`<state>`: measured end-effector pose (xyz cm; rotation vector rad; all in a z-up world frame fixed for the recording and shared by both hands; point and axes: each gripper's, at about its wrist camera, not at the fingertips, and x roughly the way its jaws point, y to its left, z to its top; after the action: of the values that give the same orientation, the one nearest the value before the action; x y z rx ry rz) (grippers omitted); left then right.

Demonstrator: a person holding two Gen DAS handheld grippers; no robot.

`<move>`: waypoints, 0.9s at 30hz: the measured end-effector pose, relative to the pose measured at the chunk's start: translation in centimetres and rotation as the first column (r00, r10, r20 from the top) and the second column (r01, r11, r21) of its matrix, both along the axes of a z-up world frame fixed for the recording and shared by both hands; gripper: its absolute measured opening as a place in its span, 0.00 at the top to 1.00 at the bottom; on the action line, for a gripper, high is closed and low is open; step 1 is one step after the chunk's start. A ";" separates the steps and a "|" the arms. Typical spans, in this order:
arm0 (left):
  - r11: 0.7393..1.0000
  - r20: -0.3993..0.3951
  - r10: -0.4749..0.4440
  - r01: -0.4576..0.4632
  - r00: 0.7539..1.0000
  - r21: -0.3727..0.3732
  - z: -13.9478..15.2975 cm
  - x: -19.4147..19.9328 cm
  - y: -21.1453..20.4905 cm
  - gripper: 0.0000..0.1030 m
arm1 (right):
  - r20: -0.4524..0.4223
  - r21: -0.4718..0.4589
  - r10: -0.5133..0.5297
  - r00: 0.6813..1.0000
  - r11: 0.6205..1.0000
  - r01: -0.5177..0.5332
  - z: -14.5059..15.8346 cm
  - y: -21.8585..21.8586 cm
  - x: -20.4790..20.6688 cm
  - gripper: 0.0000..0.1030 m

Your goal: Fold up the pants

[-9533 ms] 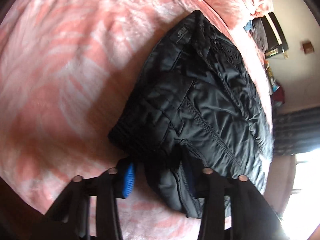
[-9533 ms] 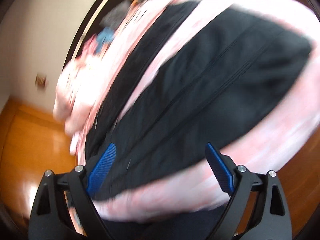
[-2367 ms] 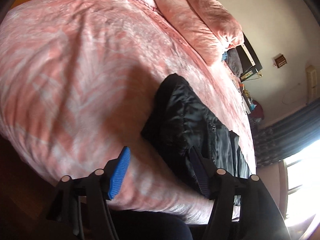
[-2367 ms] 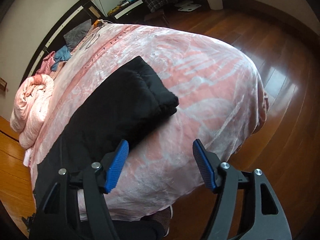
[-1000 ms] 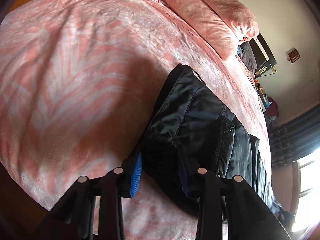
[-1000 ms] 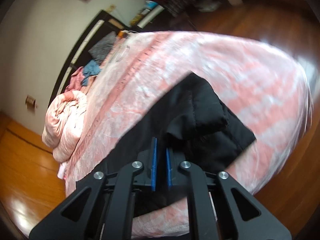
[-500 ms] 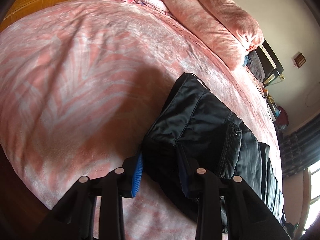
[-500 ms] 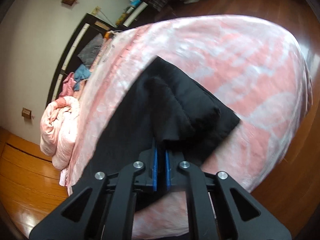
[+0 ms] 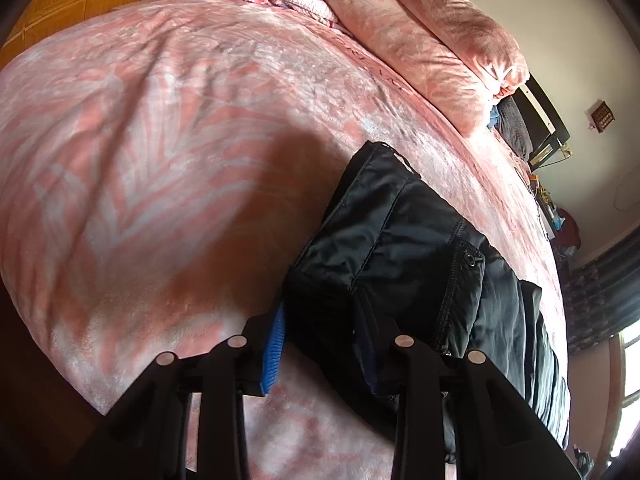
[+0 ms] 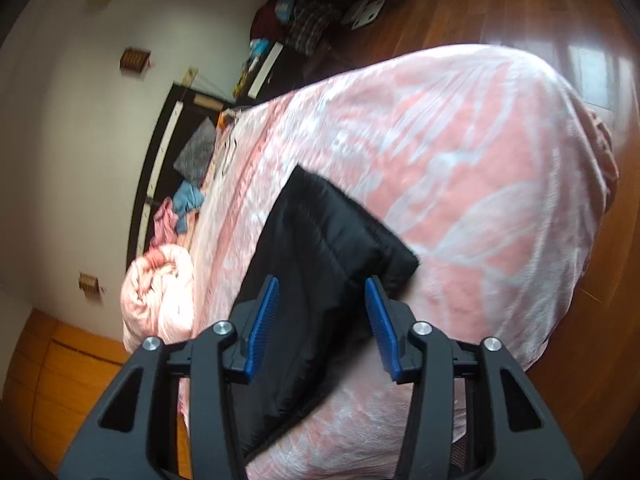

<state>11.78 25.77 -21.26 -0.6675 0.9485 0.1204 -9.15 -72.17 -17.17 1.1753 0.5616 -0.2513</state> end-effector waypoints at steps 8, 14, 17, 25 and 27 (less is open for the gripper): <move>1.000 -0.008 0.004 -0.004 1.000 -0.007 -0.1 0.0 0.0 0.64 | -0.085 -0.011 0.007 0.996 1.000 -0.008 -1.0 0.5 1.4 0.81; 1.000 -0.016 0.004 -0.005 1.000 -0.003 0.0 0.2 -0.1 0.63 | -0.075 -0.008 -0.005 0.997 1.000 0.004 -1.4 0.3 0.6 0.72; 1.000 -0.028 0.011 -0.011 1.000 -0.020 -0.1 0.0 0.1 0.42 | -0.015 0.007 -0.032 0.999 0.999 0.033 -1.1 -0.1 -1.0 0.37; 0.999 -0.026 -0.004 0.002 1.000 -0.054 -0.3 -0.6 0.0 0.32 | 0.041 0.130 -0.009 0.999 0.992 0.004 -4.0 0.0 0.2 0.37; 0.998 -0.026 -0.020 0.019 0.999 -0.066 -0.2 -0.6 -0.4 0.29 | 0.041 0.137 -0.010 0.999 0.991 0.004 -4.6 0.2 0.6 0.37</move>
<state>11.17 25.42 -21.46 -0.7187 0.9878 0.0811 -8.59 -72.01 -21.76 1.3129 0.5453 -0.1965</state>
